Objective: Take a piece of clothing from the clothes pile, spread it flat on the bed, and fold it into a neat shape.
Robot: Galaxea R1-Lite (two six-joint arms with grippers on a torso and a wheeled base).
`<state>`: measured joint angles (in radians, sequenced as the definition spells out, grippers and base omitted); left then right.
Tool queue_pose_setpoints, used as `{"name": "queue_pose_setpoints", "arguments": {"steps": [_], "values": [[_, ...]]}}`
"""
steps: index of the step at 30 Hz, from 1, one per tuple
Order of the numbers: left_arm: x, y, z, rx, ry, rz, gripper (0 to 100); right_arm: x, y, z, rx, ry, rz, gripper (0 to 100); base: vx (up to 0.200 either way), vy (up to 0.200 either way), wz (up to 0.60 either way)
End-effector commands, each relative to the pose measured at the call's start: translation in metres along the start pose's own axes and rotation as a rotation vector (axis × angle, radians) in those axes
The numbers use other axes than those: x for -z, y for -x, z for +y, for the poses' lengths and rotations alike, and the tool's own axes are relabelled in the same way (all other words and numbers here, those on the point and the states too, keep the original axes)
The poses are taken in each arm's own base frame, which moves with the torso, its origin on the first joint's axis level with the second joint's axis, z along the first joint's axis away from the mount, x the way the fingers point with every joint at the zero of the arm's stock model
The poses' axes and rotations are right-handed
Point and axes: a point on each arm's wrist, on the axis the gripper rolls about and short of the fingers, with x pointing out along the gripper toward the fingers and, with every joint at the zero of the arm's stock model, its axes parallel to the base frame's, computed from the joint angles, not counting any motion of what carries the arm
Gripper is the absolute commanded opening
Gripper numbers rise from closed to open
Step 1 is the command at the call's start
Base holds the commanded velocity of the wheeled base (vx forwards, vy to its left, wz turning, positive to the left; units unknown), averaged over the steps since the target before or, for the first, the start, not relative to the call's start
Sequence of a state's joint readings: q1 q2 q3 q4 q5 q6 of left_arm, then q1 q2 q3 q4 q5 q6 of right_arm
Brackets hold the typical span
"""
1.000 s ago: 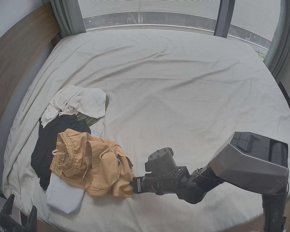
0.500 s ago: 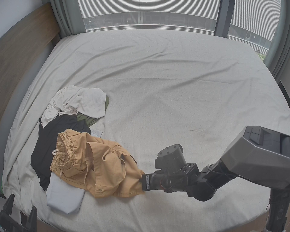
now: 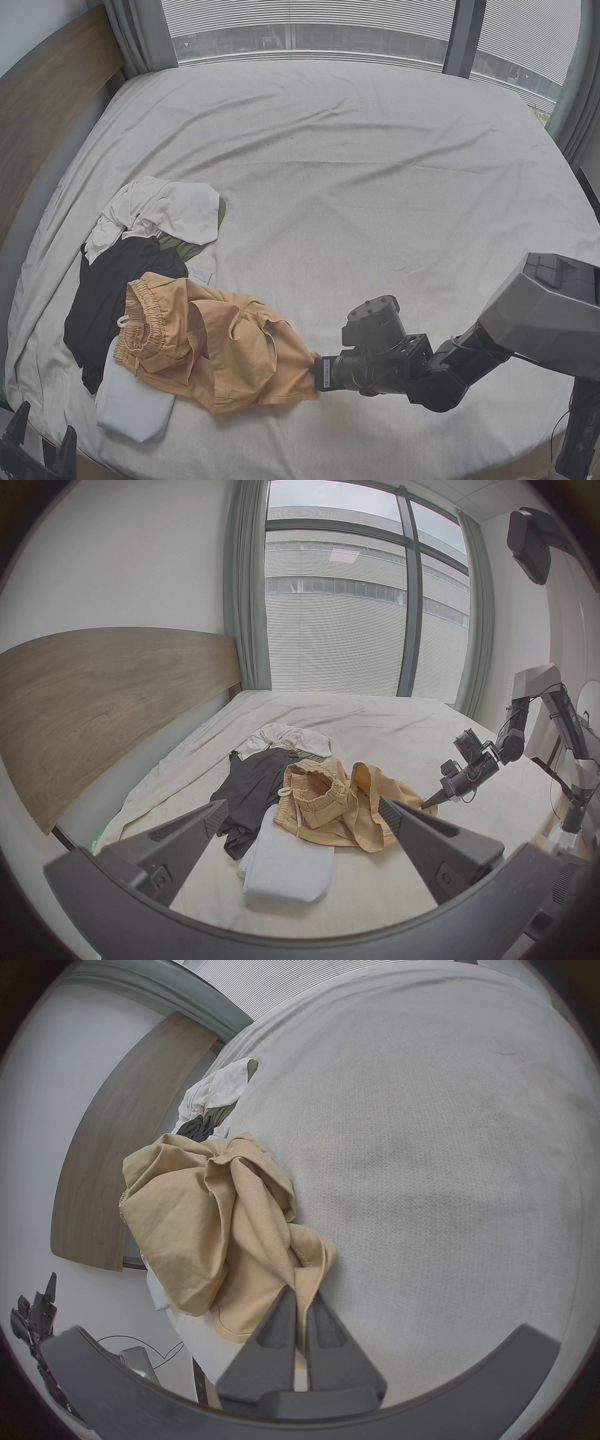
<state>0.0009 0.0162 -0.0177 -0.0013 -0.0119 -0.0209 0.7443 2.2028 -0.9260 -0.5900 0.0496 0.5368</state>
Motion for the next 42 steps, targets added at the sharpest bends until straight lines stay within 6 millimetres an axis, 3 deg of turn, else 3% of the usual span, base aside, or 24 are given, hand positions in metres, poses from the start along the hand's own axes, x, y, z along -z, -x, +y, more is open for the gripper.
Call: {"name": "queue_pose_setpoints", "arguments": {"steps": [1,11,31,42], "values": [[0.005,0.0,0.0,0.0,0.001,0.001,100,-0.005,0.017,-0.006,0.014,-0.015,-0.021,0,0.0,0.0,0.0],[0.005,0.0,0.0,0.0,0.001,0.001,100,-0.007,0.041,-0.022,0.057,-0.041,-0.041,0,0.0,0.0,0.0],[0.005,0.0,0.0,0.0,-0.001,0.0,100,-0.003,0.067,-0.054,0.139,-0.08,-0.053,0,0.0,0.0,0.0],[0.005,0.0,0.0,0.0,-0.001,0.0,100,0.004,0.091,-0.088,0.214,-0.083,-0.087,0,0.0,0.0,0.0]]}}
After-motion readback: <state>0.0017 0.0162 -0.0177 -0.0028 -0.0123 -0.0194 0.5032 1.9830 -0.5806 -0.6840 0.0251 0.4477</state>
